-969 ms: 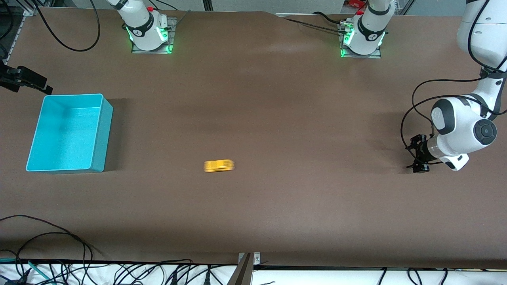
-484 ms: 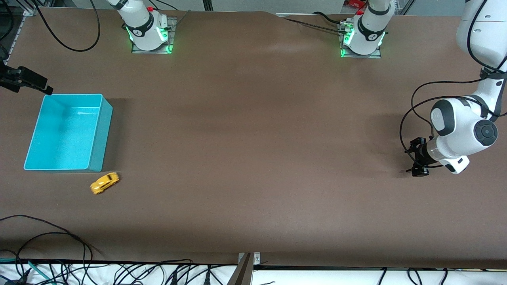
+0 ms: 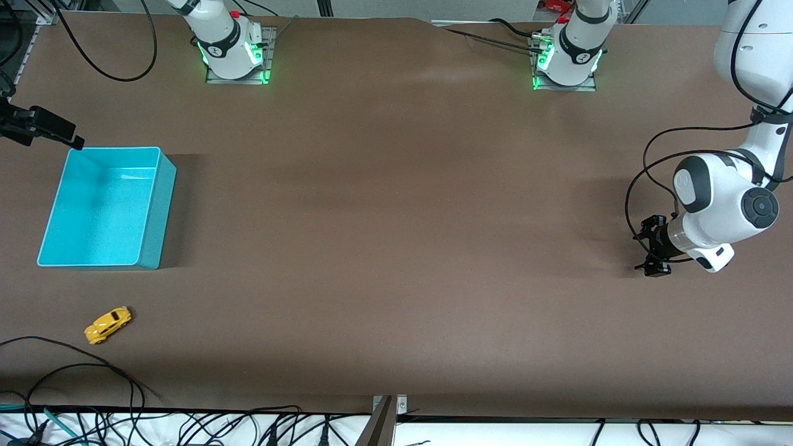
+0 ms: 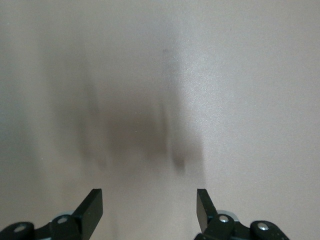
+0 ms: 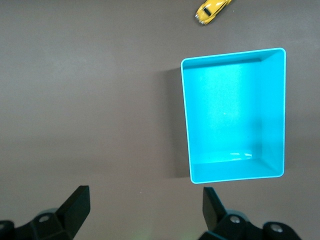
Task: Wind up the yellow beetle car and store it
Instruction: 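Raise the left gripper away while the car rolls past the bin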
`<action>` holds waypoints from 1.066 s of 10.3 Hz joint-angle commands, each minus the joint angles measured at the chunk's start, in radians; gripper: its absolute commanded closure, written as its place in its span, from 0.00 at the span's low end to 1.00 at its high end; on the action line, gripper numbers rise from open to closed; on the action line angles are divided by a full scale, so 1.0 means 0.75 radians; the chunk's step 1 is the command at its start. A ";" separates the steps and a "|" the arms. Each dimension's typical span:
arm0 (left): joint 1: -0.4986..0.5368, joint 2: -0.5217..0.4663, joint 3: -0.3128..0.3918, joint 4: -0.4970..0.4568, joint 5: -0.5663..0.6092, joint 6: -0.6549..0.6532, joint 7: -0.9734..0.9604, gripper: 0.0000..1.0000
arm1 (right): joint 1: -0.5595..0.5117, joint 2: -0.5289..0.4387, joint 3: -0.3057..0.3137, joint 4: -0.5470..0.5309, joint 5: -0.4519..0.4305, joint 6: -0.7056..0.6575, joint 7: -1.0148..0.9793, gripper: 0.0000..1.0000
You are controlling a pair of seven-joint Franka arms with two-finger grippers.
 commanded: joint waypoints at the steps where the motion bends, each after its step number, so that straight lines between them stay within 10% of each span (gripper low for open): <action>1: 0.001 -0.003 -0.005 0.018 0.011 -0.032 0.008 0.16 | 0.000 0.000 -0.005 0.001 0.020 -0.013 0.007 0.00; 11: -0.014 -0.015 -0.087 0.355 0.028 -0.330 0.394 0.01 | -0.052 0.349 -0.111 0.033 0.016 0.375 0.007 0.00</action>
